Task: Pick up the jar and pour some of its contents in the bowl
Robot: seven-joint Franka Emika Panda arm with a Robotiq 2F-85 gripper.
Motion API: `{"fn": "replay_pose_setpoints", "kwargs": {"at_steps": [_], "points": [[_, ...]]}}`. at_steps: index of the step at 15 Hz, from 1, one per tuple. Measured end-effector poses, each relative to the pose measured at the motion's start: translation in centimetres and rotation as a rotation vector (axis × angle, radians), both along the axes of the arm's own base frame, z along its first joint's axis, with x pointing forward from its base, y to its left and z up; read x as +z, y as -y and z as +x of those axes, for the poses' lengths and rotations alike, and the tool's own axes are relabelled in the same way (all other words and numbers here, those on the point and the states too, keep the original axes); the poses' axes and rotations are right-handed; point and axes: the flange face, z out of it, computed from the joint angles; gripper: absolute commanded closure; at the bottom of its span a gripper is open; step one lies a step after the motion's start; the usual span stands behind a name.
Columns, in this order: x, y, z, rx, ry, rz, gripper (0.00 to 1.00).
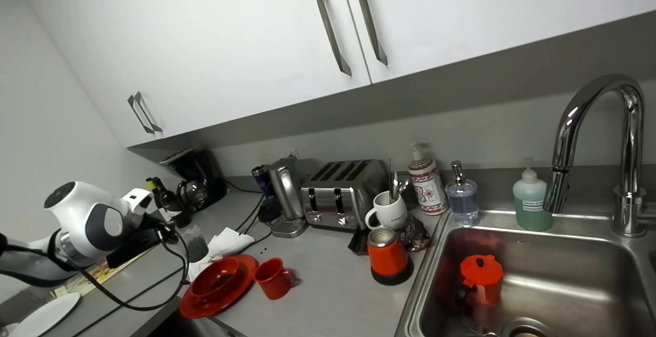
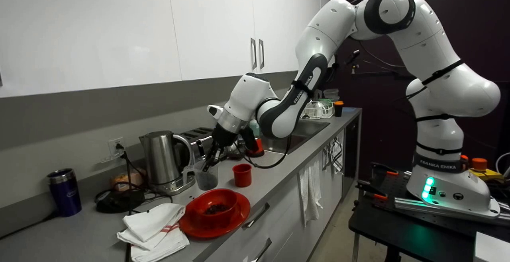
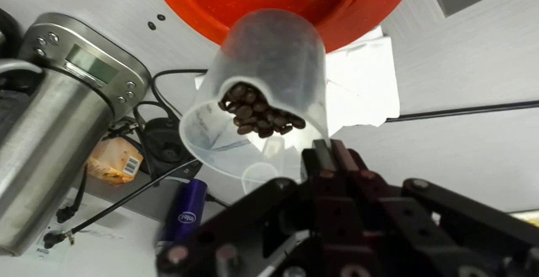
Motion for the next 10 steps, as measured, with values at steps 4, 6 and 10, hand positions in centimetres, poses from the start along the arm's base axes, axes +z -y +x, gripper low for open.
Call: {"fn": "replay_pose_setpoints", "kwargs": {"at_steps": [4, 6, 10], "points": [[0.5, 1.0, 0.6, 0.032, -0.032, 0.104, 0.97], [0.6, 1.9, 1.2, 0.040, -0.052, 0.146, 0.97], [0.7, 3.9, 2.9, 0.043, -0.091, 0.219, 0.96]]}}
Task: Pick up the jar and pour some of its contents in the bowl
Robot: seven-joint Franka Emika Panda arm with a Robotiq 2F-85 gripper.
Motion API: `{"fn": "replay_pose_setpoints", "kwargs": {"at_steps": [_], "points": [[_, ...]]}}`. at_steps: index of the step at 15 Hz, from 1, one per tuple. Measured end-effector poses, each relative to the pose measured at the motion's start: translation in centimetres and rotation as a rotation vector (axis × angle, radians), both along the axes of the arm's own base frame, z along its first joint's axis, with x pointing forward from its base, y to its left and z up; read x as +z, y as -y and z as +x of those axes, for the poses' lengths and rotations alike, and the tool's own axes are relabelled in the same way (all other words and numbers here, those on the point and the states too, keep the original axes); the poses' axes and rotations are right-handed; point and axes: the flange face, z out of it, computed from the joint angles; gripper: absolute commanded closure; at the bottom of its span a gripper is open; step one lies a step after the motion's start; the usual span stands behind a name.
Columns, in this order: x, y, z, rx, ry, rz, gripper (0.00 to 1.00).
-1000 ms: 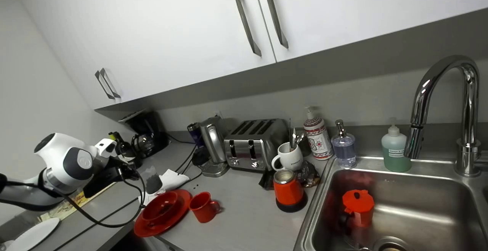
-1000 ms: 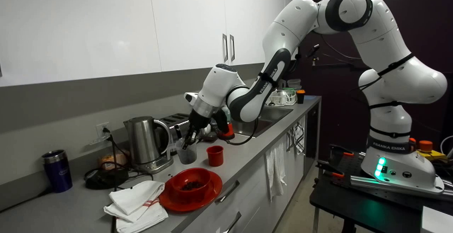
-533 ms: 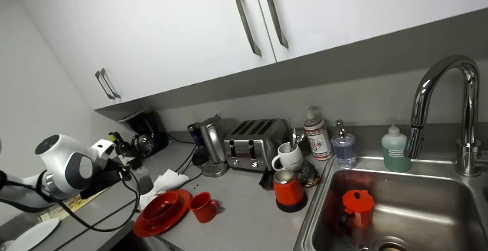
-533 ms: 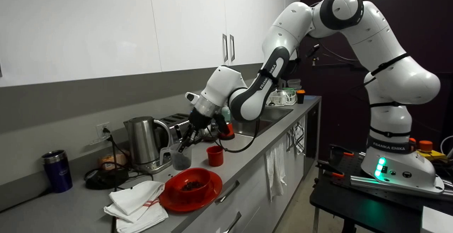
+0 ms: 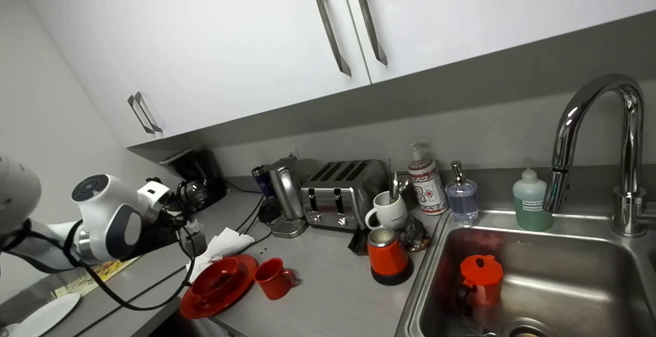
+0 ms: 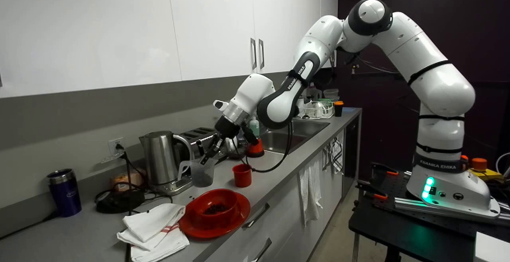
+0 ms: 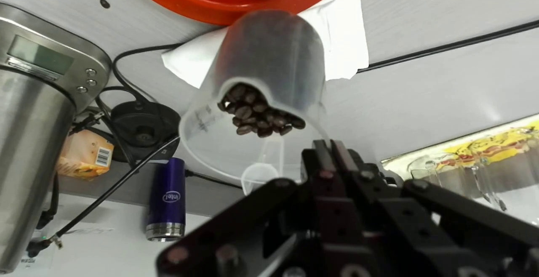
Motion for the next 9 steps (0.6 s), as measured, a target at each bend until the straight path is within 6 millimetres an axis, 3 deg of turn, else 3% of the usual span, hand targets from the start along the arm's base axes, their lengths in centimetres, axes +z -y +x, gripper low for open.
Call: {"fn": "replay_pose_setpoints", "kwargs": {"at_steps": [9], "points": [[-1.2, 3.2, 2.9, 0.040, -0.083, 0.125, 0.96]]}}
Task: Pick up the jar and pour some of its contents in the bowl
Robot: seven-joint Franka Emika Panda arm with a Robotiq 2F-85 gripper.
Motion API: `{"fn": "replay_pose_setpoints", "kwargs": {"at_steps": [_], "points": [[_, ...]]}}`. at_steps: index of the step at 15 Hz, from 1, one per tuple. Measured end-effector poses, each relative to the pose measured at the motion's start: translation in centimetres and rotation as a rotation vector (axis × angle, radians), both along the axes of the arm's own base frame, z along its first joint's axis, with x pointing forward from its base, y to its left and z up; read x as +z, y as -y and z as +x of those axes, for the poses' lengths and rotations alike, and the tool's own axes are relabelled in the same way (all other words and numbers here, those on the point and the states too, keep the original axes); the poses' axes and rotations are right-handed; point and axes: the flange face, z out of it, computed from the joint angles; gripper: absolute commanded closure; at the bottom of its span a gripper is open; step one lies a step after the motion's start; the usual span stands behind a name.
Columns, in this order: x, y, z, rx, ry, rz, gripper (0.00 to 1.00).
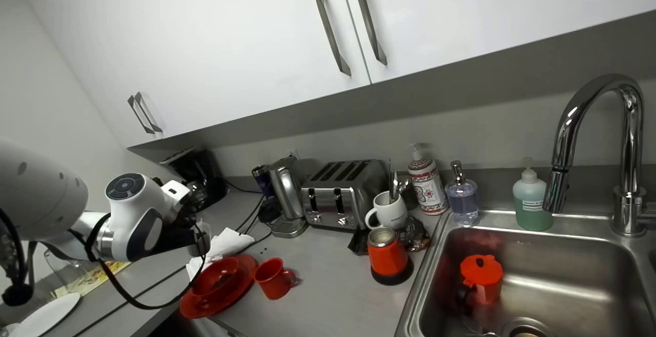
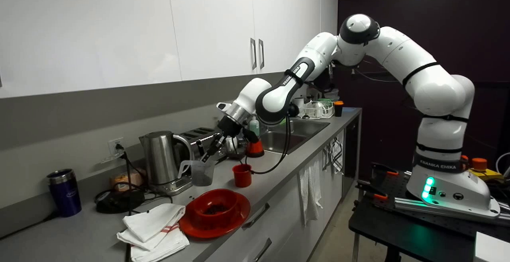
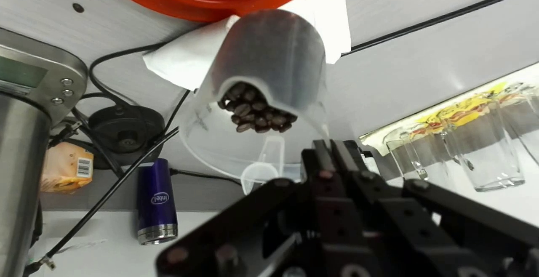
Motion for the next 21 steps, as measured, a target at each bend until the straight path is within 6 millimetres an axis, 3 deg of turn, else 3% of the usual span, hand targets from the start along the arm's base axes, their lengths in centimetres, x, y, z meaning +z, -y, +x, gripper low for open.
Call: {"fn": "replay_pose_setpoints", "kwargs": {"at_steps": [9, 15, 21], "points": [[-1.1, 2.2, 3.7, 0.109, -0.173, 0.161, 0.96], [-3.3, 3.9, 6.5, 0.149, -0.311, 0.272, 0.96], [-4.2, 4.2, 7.5, 0.182, -0.409, 0.331, 0.96]]}}
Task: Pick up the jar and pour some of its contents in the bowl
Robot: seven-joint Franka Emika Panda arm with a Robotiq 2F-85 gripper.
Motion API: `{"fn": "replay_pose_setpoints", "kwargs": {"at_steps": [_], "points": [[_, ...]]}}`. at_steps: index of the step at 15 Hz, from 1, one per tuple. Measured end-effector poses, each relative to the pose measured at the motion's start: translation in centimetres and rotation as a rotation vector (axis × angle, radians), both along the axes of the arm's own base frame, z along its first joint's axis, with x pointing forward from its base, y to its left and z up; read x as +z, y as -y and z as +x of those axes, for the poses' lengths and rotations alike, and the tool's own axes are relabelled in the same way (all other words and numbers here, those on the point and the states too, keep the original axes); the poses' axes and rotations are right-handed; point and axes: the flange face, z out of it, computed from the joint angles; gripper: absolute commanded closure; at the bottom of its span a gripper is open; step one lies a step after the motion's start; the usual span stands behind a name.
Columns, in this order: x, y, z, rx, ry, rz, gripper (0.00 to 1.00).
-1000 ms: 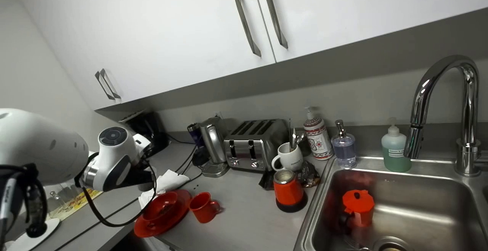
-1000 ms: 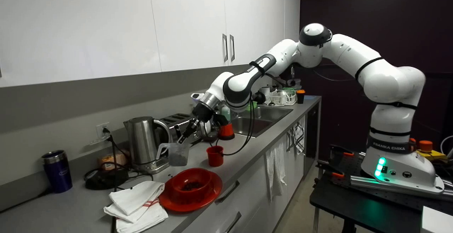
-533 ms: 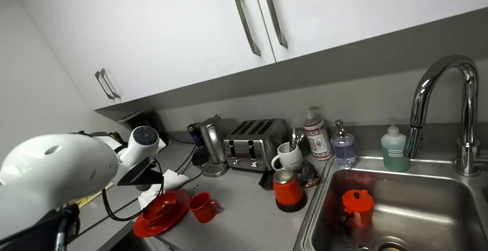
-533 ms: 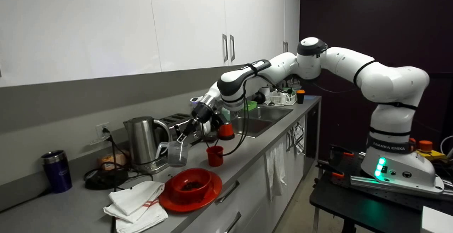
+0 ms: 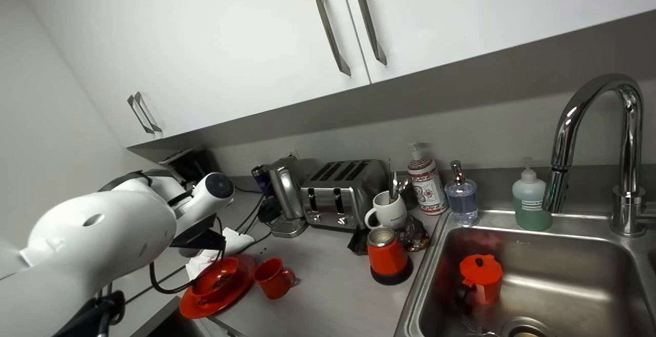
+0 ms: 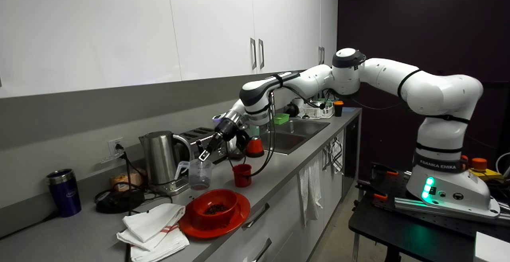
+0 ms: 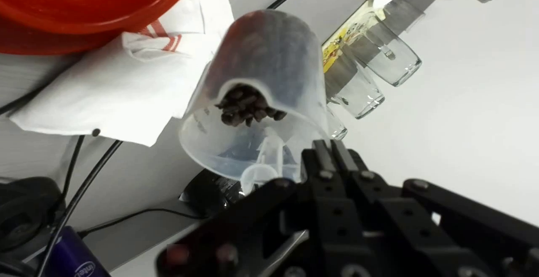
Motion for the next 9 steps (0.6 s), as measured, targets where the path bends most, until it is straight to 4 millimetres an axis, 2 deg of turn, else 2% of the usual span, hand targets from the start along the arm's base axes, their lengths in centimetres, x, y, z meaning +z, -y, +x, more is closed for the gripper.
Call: {"fn": "replay_pose_setpoints", "kwargs": {"at_steps": [9], "points": [[-0.41, -0.13, 0.90, 0.063, -0.155, 0.120, 0.96]]}}
